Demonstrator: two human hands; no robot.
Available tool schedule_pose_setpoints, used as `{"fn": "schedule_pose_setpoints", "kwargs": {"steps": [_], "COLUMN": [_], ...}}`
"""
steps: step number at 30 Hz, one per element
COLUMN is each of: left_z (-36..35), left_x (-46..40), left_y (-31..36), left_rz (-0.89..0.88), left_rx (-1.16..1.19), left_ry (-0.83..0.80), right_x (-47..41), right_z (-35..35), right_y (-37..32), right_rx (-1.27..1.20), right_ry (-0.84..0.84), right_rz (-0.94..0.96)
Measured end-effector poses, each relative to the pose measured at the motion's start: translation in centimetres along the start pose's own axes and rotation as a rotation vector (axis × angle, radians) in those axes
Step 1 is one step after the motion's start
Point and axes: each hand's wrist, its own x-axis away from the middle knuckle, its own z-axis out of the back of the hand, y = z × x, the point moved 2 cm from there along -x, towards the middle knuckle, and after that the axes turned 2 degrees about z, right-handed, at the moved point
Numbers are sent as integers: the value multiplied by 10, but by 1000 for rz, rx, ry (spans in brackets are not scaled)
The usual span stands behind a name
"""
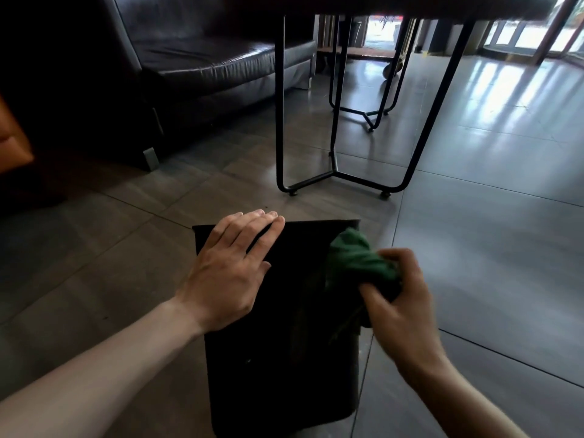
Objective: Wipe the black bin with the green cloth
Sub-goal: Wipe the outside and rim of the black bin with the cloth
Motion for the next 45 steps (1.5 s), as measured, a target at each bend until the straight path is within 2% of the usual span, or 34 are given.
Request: {"fn": "schedule_pose_setpoints", "kwargs": {"steps": [3, 5, 7, 9, 10, 14, 18, 21, 24, 27, 30, 34, 36, 38, 43, 45], "left_z": [0, 0, 1, 1, 1, -1, -2, -2, -1, 0, 1, 0, 0, -1, 0, 2], "left_x": [0, -3, -8, -11, -11, -13, -10, -6, -4, -4, -6, -6, -6, -6, -4, -4], "left_y": [2, 6, 9, 11, 12, 15, 9, 6, 6, 6, 7, 8, 9, 9, 8, 9], "left_rz": [-11, -19, -29, -40, -44, -57, -34, -35, -41, -38, -33, -4, -1, -1, -15, -34], "left_rx": [8, 17, 17, 10, 11, 17, 21, 29, 39, 54, 57, 62, 57, 54, 55, 70], "left_ry": [8, 12, 8, 8, 13, 26, 25, 35, 30, 20, 21, 28, 32, 33, 31, 44], "right_x": [-8, -10, -7, -1, 1, 12, 31, 41, 52, 55, 37, -9, -19, -8, 82, 91], "right_z": [7, 2, -4, -9, -12, -28, -41, -46, -46, -43, -32, -8, -8, -19, -58, -59], "right_y": [-10, -13, -12, -9, -6, 11, 23, 33, 43, 48, 44, 30, 24, 26, 58, 62], "right_rx": [-382, -427, -146, 197, 288, 540, 719, 857, 901, 940, 880, 740, 725, 739, 894, 935], "right_ry": [25, 8, 54, 127, 131, -116, -296, -311, -362, -440, -430, -162, -77, -129, -451, -519], "right_rz": [-200, -245, -86, 177, 307, 639, 734, 878, 1078, 1197, 1198, 824, 727, 833, 1214, 1309]}}
